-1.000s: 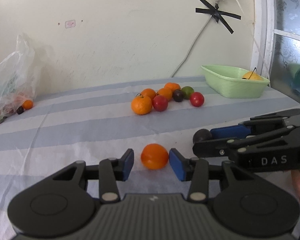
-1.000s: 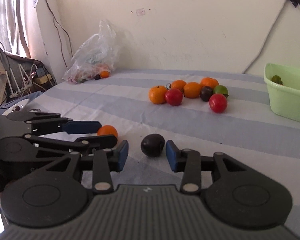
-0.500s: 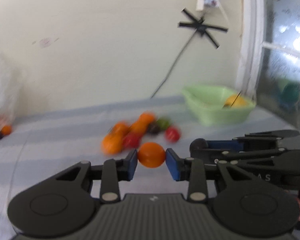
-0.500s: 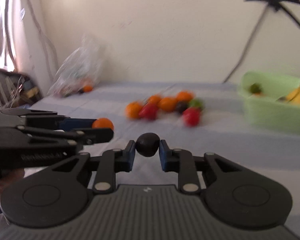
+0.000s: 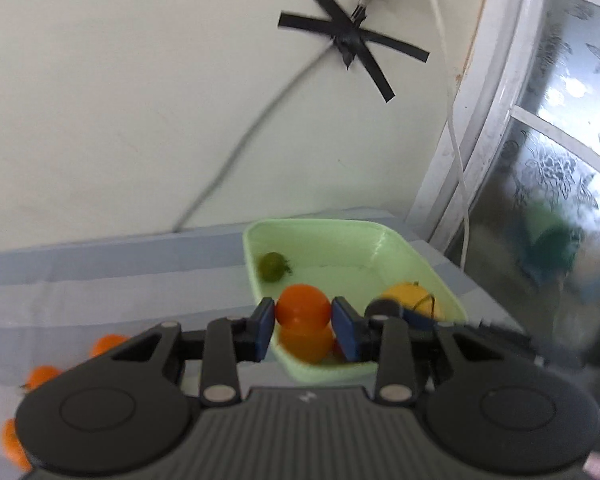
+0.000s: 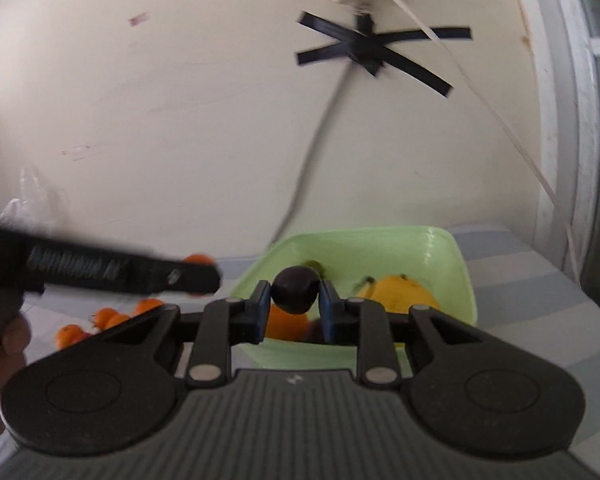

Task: Organize fruits
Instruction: 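Carry both fruits to the green basin and open both grippers, then move both grippers back toward the remaining fruits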

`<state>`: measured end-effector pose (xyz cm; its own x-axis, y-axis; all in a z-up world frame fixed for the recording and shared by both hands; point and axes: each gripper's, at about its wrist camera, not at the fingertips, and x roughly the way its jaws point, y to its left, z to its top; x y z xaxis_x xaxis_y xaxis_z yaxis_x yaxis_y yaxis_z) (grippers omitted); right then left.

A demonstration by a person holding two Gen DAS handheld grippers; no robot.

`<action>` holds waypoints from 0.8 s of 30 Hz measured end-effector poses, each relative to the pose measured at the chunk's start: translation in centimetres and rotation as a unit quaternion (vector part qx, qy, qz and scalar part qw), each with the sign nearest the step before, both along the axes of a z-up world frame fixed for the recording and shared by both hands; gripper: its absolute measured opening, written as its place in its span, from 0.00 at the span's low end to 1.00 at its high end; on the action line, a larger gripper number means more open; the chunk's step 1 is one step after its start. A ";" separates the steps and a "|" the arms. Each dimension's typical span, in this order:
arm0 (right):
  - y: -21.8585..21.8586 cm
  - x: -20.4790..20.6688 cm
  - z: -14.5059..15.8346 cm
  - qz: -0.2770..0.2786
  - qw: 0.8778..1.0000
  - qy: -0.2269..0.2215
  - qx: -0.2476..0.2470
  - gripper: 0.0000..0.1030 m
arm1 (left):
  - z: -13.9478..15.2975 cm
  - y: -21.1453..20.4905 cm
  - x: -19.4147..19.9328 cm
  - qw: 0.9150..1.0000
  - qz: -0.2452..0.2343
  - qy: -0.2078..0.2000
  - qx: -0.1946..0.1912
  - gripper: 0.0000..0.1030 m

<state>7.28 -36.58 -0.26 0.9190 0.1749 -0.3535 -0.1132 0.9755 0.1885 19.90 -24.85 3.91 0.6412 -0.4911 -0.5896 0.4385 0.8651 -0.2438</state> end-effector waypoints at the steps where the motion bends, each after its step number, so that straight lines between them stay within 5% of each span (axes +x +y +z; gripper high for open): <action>1: -0.1 0.1 -0.1 -0.001 1.000 0.001 -0.006 0.30 | -0.2 -0.3 0.6 1.000 -0.002 0.006 -0.003 0.31; 11: -0.8 -1.1 0.2 -0.024 0.998 -0.047 -0.019 0.36 | -0.1 0.5 1.0 1.000 0.001 0.012 -0.023 0.37; 19: -0.9 -3.1 1.3 -0.013 0.995 -0.095 0.022 0.36 | 2.6 13.7 -6.2 0.993 0.095 -0.059 -0.025 0.40; 24: 2.6 -2.4 1.1 0.085 0.995 -0.045 0.038 0.38 | 0.2 18.7 -8.2 0.988 0.152 -0.036 0.013 0.40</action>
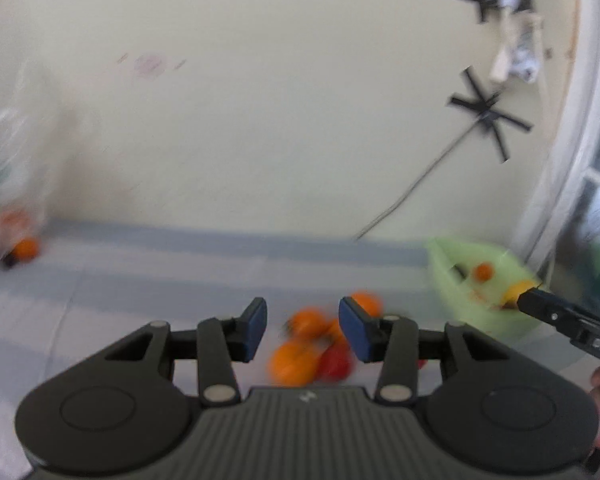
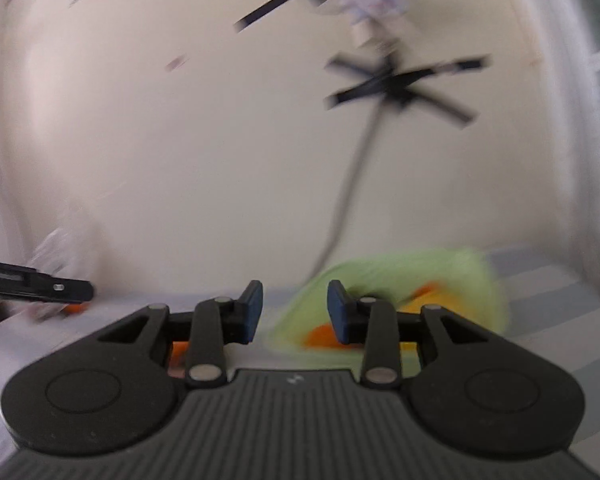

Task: Organize fruits
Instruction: 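Move both grippers back toward the remaining fruits, then grasp a tangerine with the left gripper while the right grasps a red tomato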

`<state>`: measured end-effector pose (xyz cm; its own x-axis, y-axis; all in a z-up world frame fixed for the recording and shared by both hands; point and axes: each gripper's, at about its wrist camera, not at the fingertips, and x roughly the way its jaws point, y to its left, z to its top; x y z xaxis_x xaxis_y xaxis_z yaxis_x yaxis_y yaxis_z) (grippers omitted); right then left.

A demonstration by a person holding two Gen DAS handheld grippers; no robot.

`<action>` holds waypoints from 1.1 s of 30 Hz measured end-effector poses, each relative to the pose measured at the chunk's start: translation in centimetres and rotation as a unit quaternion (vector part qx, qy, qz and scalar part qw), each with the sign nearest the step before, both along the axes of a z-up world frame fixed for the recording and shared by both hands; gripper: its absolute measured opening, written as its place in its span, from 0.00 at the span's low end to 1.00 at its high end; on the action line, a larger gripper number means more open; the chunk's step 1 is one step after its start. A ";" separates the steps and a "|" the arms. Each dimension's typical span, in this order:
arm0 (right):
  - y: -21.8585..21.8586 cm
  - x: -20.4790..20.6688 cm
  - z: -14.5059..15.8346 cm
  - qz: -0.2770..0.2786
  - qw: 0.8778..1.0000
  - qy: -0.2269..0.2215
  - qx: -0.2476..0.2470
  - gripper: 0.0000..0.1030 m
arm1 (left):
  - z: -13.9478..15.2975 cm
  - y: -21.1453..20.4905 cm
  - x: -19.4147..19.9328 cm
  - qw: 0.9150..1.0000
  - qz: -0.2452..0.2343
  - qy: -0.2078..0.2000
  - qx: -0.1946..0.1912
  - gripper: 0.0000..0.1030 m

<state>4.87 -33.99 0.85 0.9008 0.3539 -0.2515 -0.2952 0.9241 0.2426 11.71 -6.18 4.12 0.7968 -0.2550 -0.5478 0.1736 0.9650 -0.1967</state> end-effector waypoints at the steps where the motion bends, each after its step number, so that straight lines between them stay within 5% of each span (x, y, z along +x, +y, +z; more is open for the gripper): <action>1: 1.2 0.2 -0.2 0.022 1.000 0.011 -0.009 0.38 | -0.7 0.4 -0.1 1.000 0.004 0.008 0.002 0.40; 5: 5.3 1.0 -1.0 0.072 0.995 0.053 -0.044 0.38 | -2.5 0.5 0.0 1.000 0.010 0.016 0.010 0.40; 11: 11.3 2.0 -1.3 0.133 0.981 0.054 -0.129 0.38 | -3.2 0.3 1.5 0.999 -0.009 0.026 -0.036 0.50; 19: 16.6 5.2 -3.1 0.146 0.966 0.068 -0.203 0.38 | -3.4 0.7 1.8 0.998 -0.012 0.025 -0.055 0.50; 25: 15.7 5.5 -3.3 0.124 0.971 0.076 -0.191 0.30 | -4.0 0.0 1.8 0.999 -0.023 0.022 -0.027 0.50; 33: 10.4 0.2 -3.4 0.117 0.981 0.099 -0.122 0.30 | -5.6 -2.9 3.4 0.999 -0.029 0.033 0.029 0.48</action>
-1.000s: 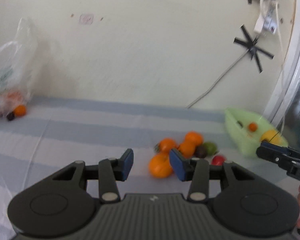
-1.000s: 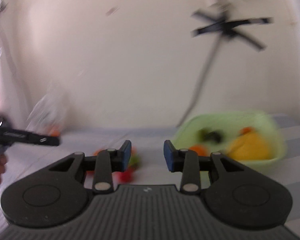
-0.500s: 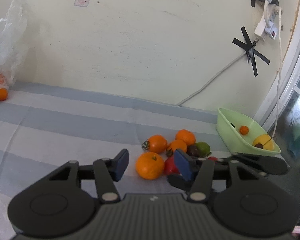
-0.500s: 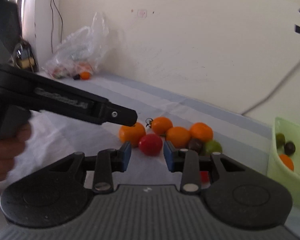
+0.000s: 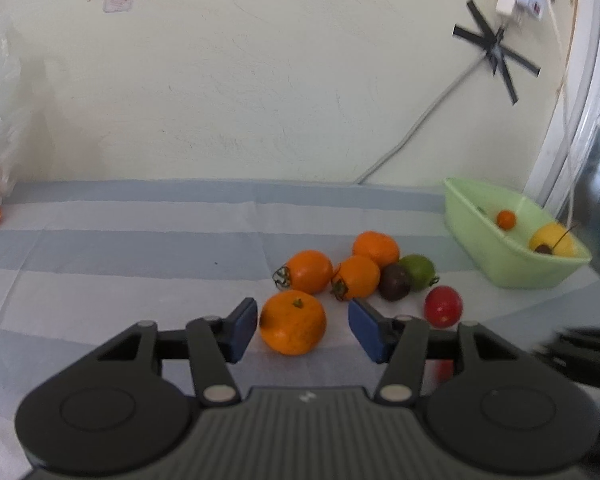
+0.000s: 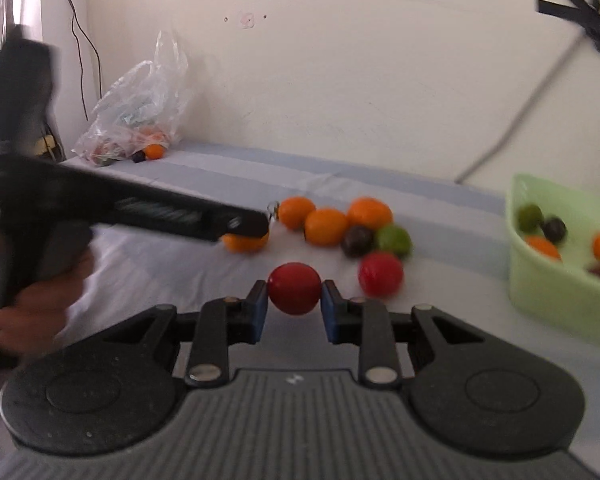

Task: Organize fruits
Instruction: 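Grasp a tangerine with the left gripper while the right grasps a red tomato, then lift the tangerine and red tomato and carry both over the green basin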

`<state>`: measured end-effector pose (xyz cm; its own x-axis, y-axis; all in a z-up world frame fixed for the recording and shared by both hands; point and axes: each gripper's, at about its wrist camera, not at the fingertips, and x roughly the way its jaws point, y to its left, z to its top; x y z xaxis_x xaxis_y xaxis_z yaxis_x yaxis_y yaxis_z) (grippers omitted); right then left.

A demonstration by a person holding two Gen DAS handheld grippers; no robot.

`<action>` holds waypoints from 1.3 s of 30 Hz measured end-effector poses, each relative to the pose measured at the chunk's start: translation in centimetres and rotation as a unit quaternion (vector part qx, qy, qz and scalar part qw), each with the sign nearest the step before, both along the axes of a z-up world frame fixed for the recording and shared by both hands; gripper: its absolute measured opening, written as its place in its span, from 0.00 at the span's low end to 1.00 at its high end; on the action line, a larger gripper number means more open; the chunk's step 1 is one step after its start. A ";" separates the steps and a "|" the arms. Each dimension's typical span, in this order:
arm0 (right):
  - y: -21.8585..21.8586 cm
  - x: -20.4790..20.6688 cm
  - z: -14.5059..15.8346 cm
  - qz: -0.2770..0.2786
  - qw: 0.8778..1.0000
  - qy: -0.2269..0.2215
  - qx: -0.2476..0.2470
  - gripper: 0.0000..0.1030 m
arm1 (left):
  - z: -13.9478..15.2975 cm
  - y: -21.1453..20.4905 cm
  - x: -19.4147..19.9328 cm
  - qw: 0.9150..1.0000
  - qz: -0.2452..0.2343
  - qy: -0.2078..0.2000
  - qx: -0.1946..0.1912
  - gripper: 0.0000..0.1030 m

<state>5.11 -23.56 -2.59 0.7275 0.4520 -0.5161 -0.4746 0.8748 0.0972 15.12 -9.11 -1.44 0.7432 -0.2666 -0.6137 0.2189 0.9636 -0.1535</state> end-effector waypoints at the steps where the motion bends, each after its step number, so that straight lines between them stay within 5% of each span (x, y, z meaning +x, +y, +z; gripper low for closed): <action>1: -0.4 -0.5 -0.1 -0.003 1.000 0.003 0.006 0.30 | -0.2 -0.4 0.2 1.000 0.005 0.002 0.011 0.44; 2: -0.7 -0.9 -0.3 -0.007 1.000 0.006 0.012 0.30 | -0.5 -0.6 0.3 1.000 0.013 0.000 0.025 0.36; 16: 0.1 -6.2 -0.4 0.008 1.000 -0.021 0.007 0.30 | 0.7 -1.2 -11.2 0.997 0.000 -0.047 0.059 0.35; 39: 1.1 -6.3 -1.1 0.008 1.000 -0.003 -0.020 0.32 | -0.8 -0.7 -11.0 0.999 0.013 -0.021 0.036 0.39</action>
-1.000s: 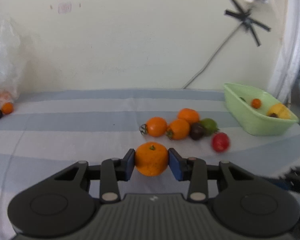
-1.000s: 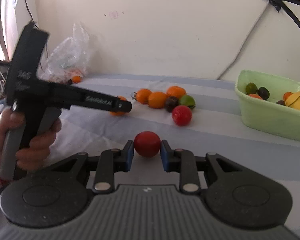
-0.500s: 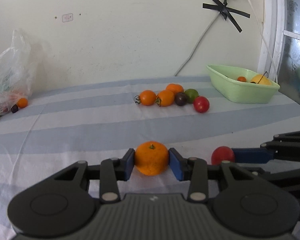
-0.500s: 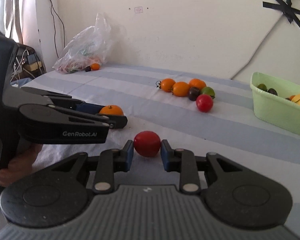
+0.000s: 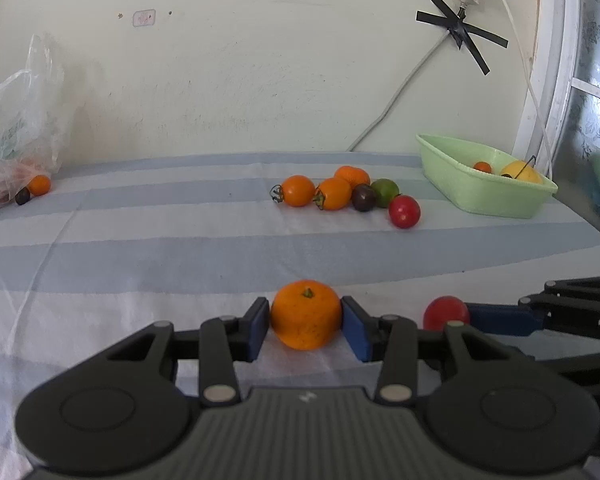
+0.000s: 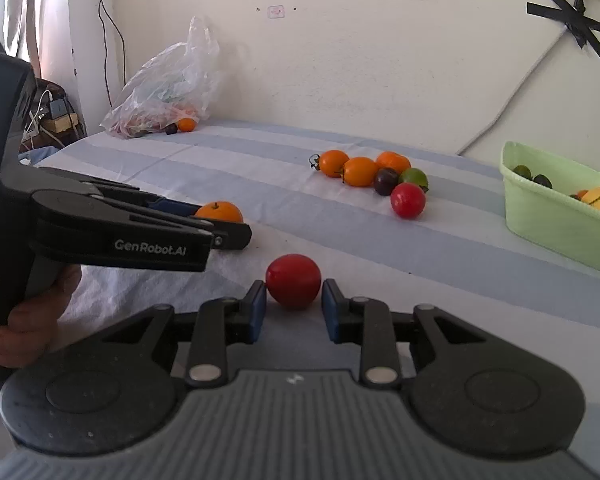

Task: Organize fruits
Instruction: 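Lift the tangerine and red tomato and carry both over the green basin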

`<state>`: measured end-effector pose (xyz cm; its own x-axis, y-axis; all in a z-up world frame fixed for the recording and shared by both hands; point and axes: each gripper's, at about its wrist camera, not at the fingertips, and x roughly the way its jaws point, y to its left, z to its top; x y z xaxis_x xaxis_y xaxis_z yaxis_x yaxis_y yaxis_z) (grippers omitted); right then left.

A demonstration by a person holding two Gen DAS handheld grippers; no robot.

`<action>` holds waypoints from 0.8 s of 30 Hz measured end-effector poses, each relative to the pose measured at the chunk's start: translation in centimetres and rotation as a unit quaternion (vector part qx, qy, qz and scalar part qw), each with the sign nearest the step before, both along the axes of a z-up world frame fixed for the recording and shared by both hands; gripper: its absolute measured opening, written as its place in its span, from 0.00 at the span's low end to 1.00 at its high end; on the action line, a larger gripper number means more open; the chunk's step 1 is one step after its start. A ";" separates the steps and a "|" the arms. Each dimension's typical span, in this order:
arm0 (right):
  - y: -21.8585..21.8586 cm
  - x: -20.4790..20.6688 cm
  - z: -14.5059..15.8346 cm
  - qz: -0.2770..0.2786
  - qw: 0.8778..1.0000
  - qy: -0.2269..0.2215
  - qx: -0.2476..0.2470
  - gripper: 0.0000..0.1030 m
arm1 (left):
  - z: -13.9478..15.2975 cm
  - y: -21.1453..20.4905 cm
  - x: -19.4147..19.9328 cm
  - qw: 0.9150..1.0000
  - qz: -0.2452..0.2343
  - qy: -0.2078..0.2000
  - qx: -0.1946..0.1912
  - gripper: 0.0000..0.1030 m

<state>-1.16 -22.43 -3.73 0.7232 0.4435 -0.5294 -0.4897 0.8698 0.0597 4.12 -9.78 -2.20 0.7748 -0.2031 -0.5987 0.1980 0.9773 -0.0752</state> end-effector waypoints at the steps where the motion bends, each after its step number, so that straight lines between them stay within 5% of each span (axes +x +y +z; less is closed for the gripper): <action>1: 0.0 0.0 0.0 0.001 1.000 0.000 0.000 0.32 | 0.0 -0.1 0.0 1.000 0.000 0.000 0.002 0.39; 24: 0.7 -0.2 0.0 -0.034 0.999 -0.002 -0.003 0.30 | 0.1 -0.2 -0.3 1.000 -0.001 -0.005 0.005 0.35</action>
